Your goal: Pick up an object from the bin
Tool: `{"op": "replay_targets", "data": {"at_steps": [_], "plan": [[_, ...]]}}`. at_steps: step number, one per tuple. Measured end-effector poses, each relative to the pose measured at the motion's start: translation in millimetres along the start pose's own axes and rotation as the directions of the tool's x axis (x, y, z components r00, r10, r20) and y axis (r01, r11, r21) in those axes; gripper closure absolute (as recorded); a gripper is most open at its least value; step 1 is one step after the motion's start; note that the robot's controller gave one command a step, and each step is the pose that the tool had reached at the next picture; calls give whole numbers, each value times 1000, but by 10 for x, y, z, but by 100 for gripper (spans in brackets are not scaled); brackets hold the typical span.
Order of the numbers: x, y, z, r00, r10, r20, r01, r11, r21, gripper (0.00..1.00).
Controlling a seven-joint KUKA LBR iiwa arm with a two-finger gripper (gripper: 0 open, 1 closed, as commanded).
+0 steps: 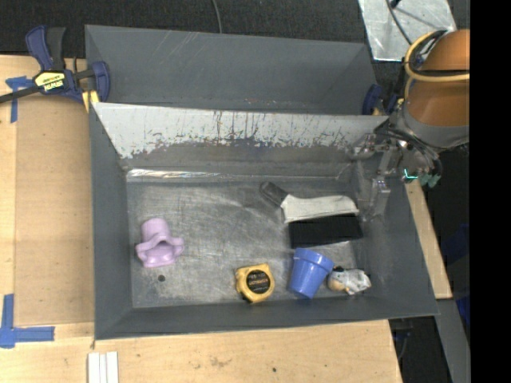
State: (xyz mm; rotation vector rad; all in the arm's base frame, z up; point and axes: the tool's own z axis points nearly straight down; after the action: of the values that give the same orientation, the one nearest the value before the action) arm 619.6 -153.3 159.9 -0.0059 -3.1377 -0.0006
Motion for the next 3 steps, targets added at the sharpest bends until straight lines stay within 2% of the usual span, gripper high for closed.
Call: {"op": "replay_targets", "data": {"at_steps": [1, 2, 3], "plan": [[-18, 5, -51, 1000, -3, 8, 3, 1000, 1, 0], [138, 403, 842, 994, 104, 16, -104, 995, 1, 100], [137, 403, 842, 994, 104, 17, -104, 995, 1, 100]]}}
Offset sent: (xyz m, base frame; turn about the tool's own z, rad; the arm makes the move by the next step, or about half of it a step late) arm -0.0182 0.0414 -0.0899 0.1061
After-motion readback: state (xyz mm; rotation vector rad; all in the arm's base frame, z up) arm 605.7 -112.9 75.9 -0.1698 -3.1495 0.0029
